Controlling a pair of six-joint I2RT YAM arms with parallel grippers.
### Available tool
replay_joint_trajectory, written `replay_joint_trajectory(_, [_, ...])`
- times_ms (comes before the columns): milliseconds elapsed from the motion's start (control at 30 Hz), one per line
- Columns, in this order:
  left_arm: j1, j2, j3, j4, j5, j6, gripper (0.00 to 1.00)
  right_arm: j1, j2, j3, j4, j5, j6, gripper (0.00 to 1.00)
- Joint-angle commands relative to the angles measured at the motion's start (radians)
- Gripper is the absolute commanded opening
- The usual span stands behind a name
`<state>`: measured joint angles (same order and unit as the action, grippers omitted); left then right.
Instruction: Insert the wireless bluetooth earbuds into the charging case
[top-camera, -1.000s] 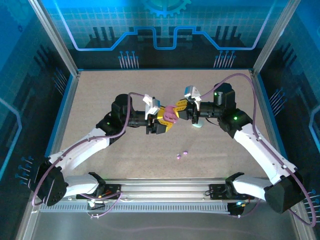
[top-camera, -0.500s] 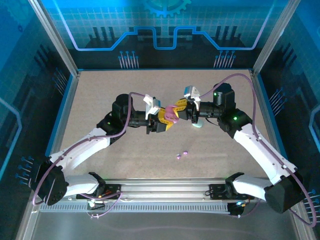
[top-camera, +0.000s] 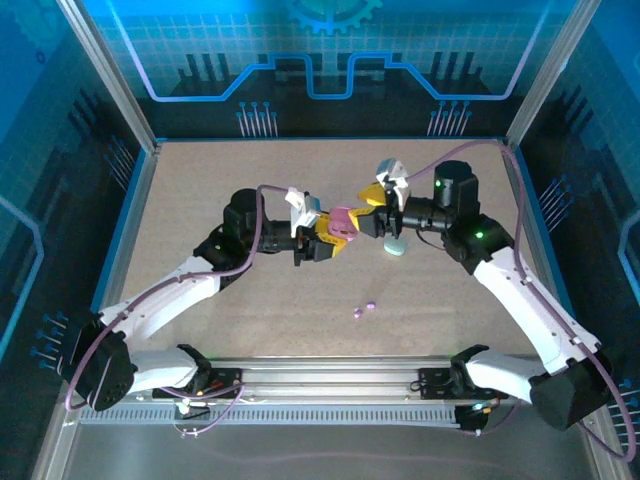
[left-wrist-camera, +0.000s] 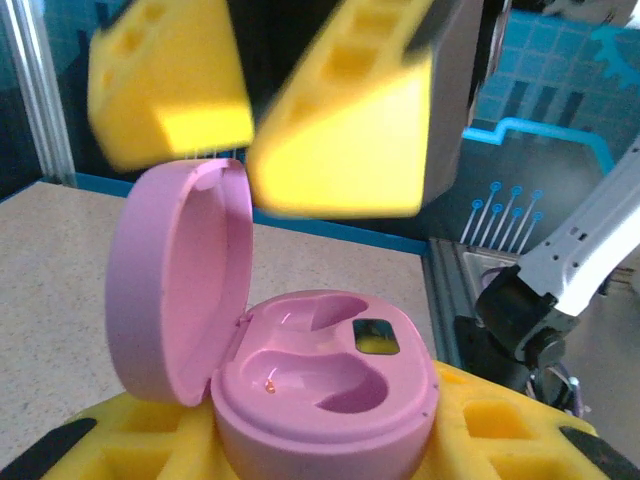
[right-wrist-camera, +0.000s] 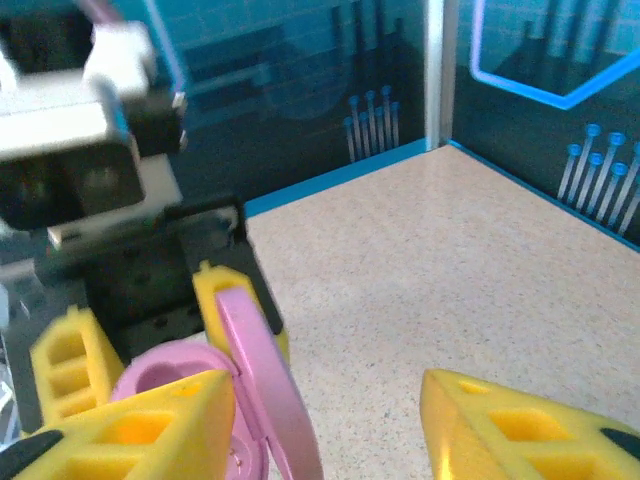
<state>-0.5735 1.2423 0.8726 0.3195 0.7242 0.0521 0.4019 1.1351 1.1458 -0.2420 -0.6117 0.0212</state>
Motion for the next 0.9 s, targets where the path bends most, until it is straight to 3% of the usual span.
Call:
replay_joint_trajectory(0, [-0.008, -0.03, -0.035, 0.072, -0.072, 0.013, 0.31, -0.047, -0.054, 0.082, -0.111, 0.028, 0.176, 0.59])
replay_joint_trajectory(167, [-0.008, -0.049, -0.083, 0.156, -0.159, 0.0, 0.3, -0.115, -0.111, 0.096, -0.284, 0.272, 0.354, 0.6])
replay_joint_trajectory(267, [-0.008, -0.062, -0.102, 0.182, -0.199, 0.0, 0.3, -0.183, -0.092, 0.067, -0.46, 0.393, 0.475, 0.54])
replay_joint_trajectory(400, [-0.005, -0.082, -0.12, 0.202, -0.232, 0.002, 0.3, -0.21, -0.033, -0.066, -0.518, 0.288, 0.532, 0.46])
replay_joint_trajectory(467, [-0.006, -0.087, -0.121, 0.202, -0.238, 0.003, 0.3, -0.19, -0.002, -0.145, -0.493, 0.235, 0.567, 0.42])
replay_joint_trajectory(600, [-0.005, -0.097, -0.124, 0.216, -0.252, 0.0, 0.3, -0.075, 0.081, -0.253, -0.44, 0.261, 0.537, 0.41])
replay_joint_trajectory(867, [-0.006, -0.122, -0.119, 0.209, -0.255, -0.002, 0.3, 0.122, 0.325, -0.21, -0.439, 0.343, 0.365, 0.43])
